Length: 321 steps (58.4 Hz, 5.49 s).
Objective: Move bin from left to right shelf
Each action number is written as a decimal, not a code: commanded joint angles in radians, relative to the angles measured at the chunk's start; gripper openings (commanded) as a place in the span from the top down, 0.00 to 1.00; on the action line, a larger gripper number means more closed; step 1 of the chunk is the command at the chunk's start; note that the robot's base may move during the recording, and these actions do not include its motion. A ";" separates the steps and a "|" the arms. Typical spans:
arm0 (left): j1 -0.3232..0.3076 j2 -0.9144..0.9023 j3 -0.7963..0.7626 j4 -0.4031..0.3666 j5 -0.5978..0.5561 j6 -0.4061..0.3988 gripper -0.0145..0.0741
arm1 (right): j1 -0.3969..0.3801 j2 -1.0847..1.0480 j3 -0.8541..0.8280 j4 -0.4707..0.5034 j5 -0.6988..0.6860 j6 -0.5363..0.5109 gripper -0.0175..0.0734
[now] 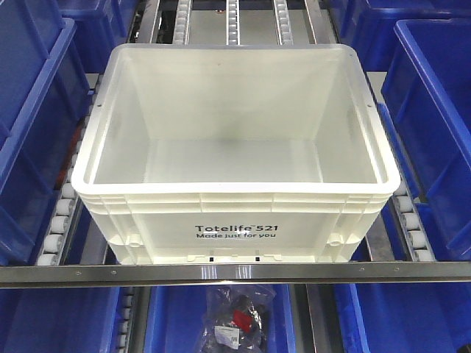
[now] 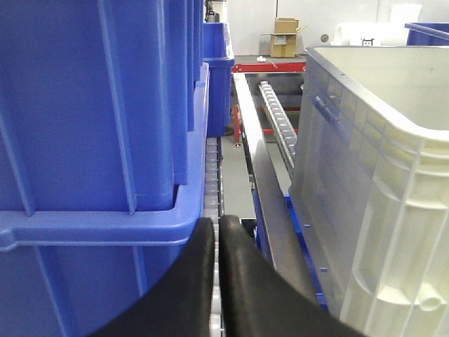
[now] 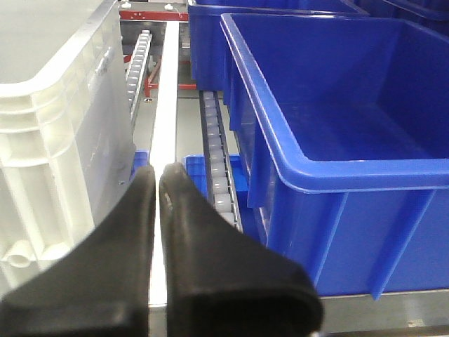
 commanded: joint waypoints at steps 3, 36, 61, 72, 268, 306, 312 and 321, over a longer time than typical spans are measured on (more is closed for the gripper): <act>-0.004 -0.016 0.019 -0.003 -0.074 -0.001 0.84 | -0.004 -0.006 0.020 -0.002 -0.076 0.000 0.82; -0.004 -0.016 0.019 -0.003 -0.074 -0.001 0.84 | -0.004 -0.006 0.020 -0.002 -0.076 0.000 0.82; -0.004 -0.015 -0.026 -0.011 -0.344 -0.042 0.84 | -0.004 -0.006 0.015 0.022 -0.408 0.053 0.82; -0.004 0.024 -0.217 -0.007 -0.123 -0.022 0.84 | -0.004 0.018 -0.121 0.006 -0.308 0.084 0.82; -0.254 1.674 -1.564 -0.056 0.787 -0.032 0.24 | 0.136 1.664 -1.524 0.082 0.743 0.047 0.27; -0.253 1.690 -1.564 -0.061 0.825 -0.038 0.85 | 0.135 1.677 -1.544 0.070 0.757 0.021 0.82; -0.254 1.679 -1.564 -0.063 0.841 -0.052 0.85 | 0.135 1.674 -1.545 0.067 0.796 0.021 0.82; -0.254 1.624 -1.564 -0.061 0.843 -0.131 0.85 | 0.135 1.664 -1.594 0.066 0.887 0.071 0.81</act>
